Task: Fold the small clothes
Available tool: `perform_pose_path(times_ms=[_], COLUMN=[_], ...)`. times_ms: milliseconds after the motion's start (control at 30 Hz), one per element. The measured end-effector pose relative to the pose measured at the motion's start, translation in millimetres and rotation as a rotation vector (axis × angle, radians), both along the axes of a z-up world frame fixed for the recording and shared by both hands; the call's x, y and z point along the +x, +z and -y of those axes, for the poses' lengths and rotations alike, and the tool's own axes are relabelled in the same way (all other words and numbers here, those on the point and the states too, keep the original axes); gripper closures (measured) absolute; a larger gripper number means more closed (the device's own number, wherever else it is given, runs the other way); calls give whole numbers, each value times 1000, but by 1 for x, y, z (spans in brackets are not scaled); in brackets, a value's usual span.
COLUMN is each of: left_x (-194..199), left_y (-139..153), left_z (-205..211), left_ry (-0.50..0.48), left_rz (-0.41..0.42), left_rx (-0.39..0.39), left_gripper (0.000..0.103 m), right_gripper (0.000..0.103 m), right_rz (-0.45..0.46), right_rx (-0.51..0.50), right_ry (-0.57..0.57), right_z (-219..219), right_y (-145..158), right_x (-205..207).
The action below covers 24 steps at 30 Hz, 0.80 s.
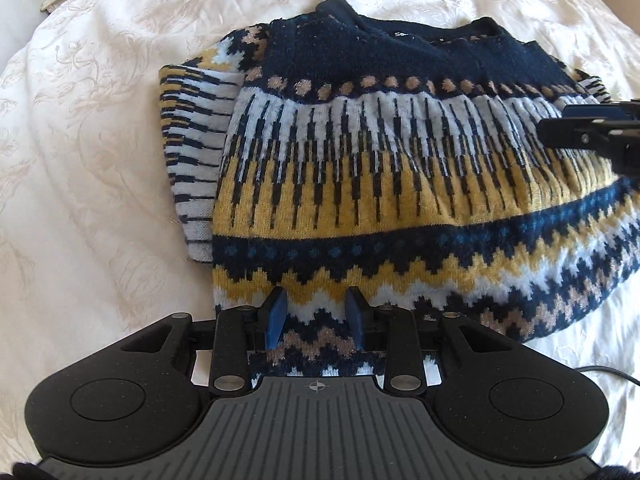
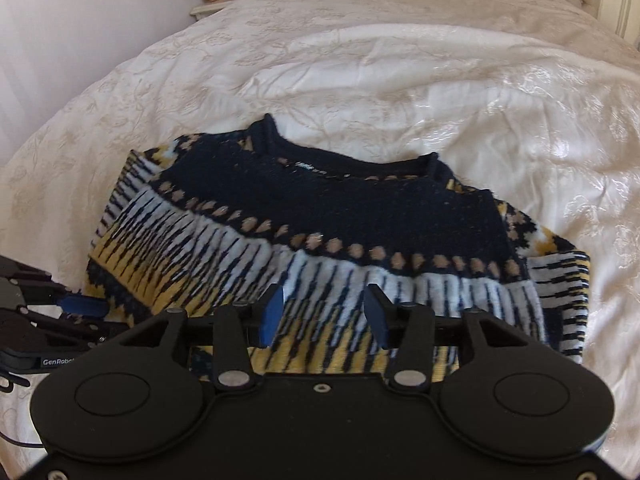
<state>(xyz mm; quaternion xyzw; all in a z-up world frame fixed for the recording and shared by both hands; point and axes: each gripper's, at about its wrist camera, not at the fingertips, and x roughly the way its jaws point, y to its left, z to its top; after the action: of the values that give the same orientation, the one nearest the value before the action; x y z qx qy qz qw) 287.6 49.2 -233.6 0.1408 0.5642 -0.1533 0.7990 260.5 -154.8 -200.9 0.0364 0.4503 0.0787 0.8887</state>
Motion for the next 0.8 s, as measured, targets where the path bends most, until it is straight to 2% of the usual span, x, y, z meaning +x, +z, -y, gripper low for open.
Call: perform_pose_path(times_ms=[167, 267, 367, 500, 567, 667, 800], left_x=[-2, -3, -2, -1, -2, -4, -4], left_y=[-1, -2, -2, 8, 19, 33, 35], left_z=[-3, -4, -7, -10, -10, 0, 25], left_ry=[17, 22, 27, 57, 83, 81, 46], left_rz=[1, 0, -4, -9, 9, 37, 45], left_rx=[-8, -11, -20, -44, -74, -121, -157], left_gripper=[71, 71, 71, 71, 70, 70, 70], right_gripper=[42, 33, 29, 27, 27, 25, 23], right_rz=[-4, -37, -22, -30, -13, 5, 6], right_rx=[-77, -173, -205, -188, -191, -122, -65], right_ry=[102, 161, 156, 163, 136, 64, -80], right_z=[-47, -69, -70, -60, -51, -26, 16], right_y=[-12, -30, -45, -38, -30, -17, -5], right_x=[4, 7, 9, 12, 9, 0, -17])
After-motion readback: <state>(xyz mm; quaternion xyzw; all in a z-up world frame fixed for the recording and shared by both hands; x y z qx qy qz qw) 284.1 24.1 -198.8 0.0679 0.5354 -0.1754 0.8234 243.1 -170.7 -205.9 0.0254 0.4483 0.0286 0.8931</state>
